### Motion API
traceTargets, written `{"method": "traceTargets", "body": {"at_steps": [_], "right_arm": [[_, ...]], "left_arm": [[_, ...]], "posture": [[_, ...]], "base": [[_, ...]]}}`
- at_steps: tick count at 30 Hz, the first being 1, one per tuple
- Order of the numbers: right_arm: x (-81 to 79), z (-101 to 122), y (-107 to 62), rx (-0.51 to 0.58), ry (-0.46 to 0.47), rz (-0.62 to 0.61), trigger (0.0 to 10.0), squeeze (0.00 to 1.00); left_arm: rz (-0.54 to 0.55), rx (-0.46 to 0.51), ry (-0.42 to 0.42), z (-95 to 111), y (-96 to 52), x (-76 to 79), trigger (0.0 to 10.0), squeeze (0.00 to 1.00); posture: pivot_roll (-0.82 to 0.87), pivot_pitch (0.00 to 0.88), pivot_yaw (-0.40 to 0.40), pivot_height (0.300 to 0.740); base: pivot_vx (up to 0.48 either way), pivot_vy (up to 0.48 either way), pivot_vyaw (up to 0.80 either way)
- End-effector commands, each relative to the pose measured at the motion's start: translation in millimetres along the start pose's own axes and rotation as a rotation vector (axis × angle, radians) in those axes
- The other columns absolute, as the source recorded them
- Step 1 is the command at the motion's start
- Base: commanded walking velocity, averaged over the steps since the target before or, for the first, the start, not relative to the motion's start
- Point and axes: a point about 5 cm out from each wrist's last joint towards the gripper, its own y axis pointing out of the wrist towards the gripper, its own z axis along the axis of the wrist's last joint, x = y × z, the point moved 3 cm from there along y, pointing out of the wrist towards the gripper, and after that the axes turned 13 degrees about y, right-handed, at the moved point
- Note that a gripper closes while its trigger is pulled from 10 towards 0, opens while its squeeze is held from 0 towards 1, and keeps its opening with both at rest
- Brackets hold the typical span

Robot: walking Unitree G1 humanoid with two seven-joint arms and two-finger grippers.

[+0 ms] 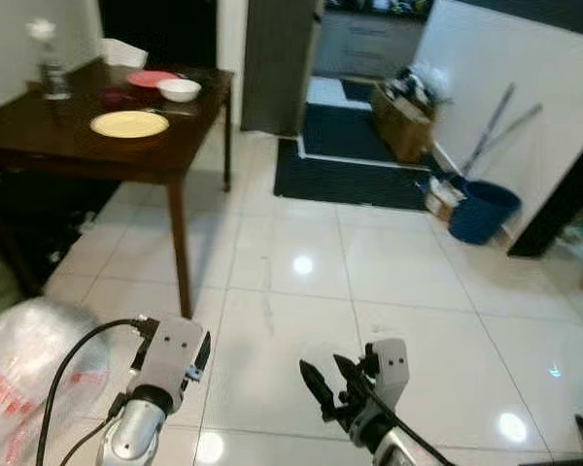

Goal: Setting the table

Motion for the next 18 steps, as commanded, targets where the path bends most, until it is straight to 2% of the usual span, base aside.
{"method": "traceTargets", "body": {"at_steps": [1, 4, 8, 11, 14, 18], "right_arm": [[11.5, 0, -6.5, 0.008, 0.003, -0.045, 10.0, 0.0], [12.9, 0, -6.9, 0.013, 0.0, -0.053, 10.0, 0.0], [12.9, 1, -7.2, 0.015, -0.011, -0.053, 10.0, 0.0], [5.5, -1, -5.3, -0.005, -0.057, -0.013, 10.0, 0.0], [0.0, -3, -3.1, -0.018, -0.067, 0.014, 10.0, 0.0], [1.4, -7, -0.5, -0.045, -0.072, 0.017, 10.0, 0.0]], "left_arm": [[-0.03, 0.022, -0.011, 6, 2.1, 9.2, 10.0, 0.0], [-0.034, 0.026, -0.012, 7, 3.7, 10.1, 10.0, 0.0], [-0.036, 0.03, -0.013, 7, 4.8, 10.9, 10.0, 0.0], [-0.04, 0.023, -0.011, 4, 3.6, 12.0, 10.0, 0.0], [-0.039, 0.007, -0.007, -1, 1.2, 12.1, 10.0, 0.0], [-0.016, -0.068, -0.011, -21, -8.3, 13.5, 10.0, 0.0]], "posture": [[0.06, 0.031, 0.005, 0.74], [0.06, 0.031, 0.008, 0.74], [0.06, 0.031, 0.01, 0.74], [0.06, 0.034, 0.01, 0.74], [0.06, 0.038, 0.001, 0.74], [0.1, 0.048, -0.04, 0.74]], "base": [[0.48, 0.0, -0.72], [0.48, 0.0, -0.72], [0.48, 0.0, 0.0], [0.48, 0.0, 0.0], [0.456, 0.0, 0.0], [0.403, 0.0, 0.0]]}}
